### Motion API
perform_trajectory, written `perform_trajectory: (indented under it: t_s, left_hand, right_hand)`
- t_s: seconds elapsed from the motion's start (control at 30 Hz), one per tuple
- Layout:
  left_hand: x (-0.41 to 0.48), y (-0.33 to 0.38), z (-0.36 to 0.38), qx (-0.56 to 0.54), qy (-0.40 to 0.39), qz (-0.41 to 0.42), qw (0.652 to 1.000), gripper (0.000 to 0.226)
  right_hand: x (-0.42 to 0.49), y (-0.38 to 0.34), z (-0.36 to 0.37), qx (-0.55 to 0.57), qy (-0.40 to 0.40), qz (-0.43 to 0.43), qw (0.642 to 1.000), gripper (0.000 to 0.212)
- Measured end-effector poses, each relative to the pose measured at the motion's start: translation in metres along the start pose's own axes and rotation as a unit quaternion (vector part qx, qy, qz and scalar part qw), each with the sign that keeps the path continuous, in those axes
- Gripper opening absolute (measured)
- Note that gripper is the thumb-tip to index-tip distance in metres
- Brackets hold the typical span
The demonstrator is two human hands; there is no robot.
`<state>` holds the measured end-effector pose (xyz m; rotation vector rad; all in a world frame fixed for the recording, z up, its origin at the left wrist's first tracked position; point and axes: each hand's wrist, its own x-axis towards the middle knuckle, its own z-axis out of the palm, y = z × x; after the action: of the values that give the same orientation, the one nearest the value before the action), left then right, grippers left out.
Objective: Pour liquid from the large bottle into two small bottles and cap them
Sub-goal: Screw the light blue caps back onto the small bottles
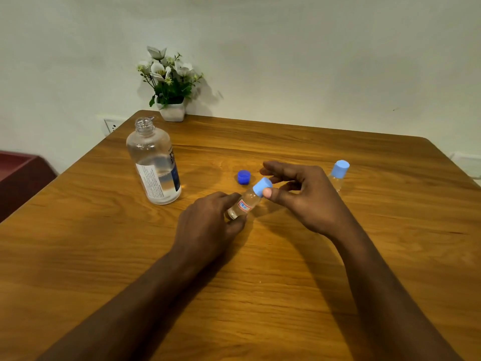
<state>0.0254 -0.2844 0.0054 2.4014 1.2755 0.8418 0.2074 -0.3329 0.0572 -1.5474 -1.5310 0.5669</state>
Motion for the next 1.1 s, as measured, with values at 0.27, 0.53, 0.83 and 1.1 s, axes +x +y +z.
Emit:
perform_trajectory:
  t_s: [0.27, 0.53, 0.83, 1.1]
  left_hand:
    - [-0.0004, -0.0005, -0.0004, 0.009, -0.002, 0.008, 1.0, 0.037]
    - [0.0003, -0.0008, -0.0002, 0.015, -0.003, 0.005, 1.0, 0.043]
    - [-0.0007, -0.0018, -0.0006, 0.007, 0.002, 0.016, 1.0, 0.041]
    - [-0.0024, 0.003, -0.0029, 0.019, -0.006, 0.01, 1.0, 0.042]
  right_hand:
    - [0.0008, 0.0023, 0.0021, -0.045, 0.042, 0.022, 0.998, 0.03]
    - [0.0, 0.0014, -0.0002, -0.01, -0.031, -0.002, 0.999, 0.035]
    - [0.0005, 0.0034, 0.004, -0.016, -0.01, -0.016, 1.0, 0.032]
    - [-0.0005, -0.0023, 0.0049, -0.074, 0.0, -0.044, 0.996, 0.024]
